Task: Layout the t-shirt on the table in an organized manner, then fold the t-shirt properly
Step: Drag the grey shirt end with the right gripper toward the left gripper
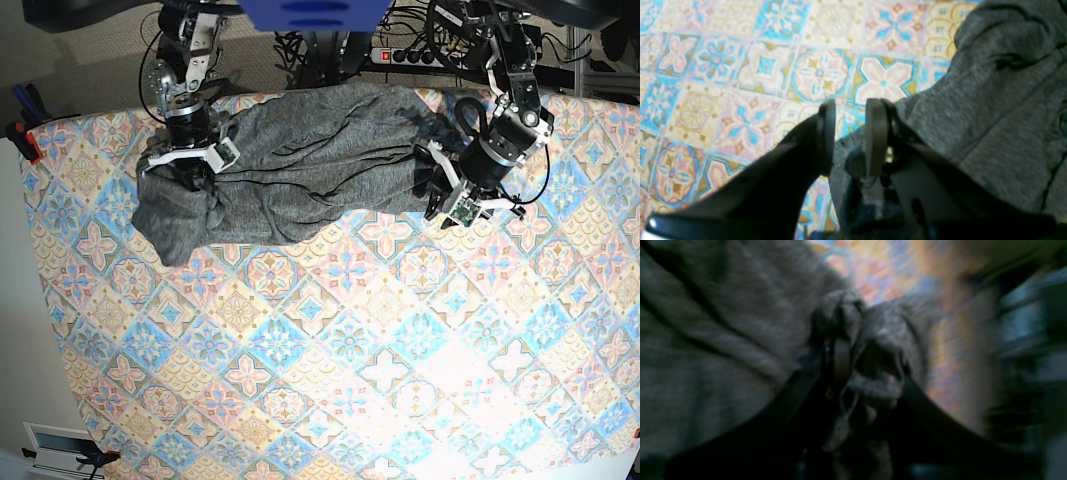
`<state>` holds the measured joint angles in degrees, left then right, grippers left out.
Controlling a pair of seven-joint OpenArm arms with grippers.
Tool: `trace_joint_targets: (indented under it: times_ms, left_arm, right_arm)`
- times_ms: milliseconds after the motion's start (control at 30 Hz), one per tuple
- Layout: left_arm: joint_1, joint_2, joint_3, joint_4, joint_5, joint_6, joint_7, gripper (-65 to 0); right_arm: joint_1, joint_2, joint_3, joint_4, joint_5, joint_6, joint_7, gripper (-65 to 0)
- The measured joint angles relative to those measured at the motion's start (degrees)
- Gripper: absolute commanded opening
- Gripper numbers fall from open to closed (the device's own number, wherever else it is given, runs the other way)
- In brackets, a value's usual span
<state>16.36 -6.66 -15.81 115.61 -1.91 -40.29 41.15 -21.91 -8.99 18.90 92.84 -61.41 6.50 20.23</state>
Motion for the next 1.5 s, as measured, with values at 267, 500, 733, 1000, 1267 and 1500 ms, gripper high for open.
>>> trace_joint_targets:
  times_ms: [267,500,733,1000,1267,1500]
  left_arm:
    - [-0.02,-0.02,0.00,0.00,0.00,0.04,-0.02,-49.7]
    - [-0.04,0.00,0.02,-0.02,0.00,0.02,-0.04,-49.7]
    - [-0.09,-0.02,0.02,-0.02,0.02,0.15,-0.02,-49.7]
    - [-0.04,-0.02,0.00,-0.02,0.02,0.15,-0.02,-49.5]
    - [-0.07,0.15,0.15,-0.02,0.02,0.17,-0.02,-49.5]
    - [-0.04,0.13,0.17,-0.07,0.02,0.15,-0.02,-49.5]
  right_arm:
    - [-2.49,0.09,0.00,-1.97,-7.82,-2.73,9.18,-65.0]
    - [-6.99,0.28,-9.81,-1.53,-8.41,-3.06,12.22,-65.0]
    - [-6.03,0.17,-12.81,-3.32,-11.39,-3.67,11.65,-64.5]
    - [-6.19,0.28,-13.16,-7.34,-12.13,-5.29,8.04,-49.2]
    - [-6.29,0.39,-13.18,-5.42,-12.96,-4.61,8.44,-39.3]
    - [-7.96,0.48,-13.46,0.09,-14.58,-3.02,8.72,-39.1]
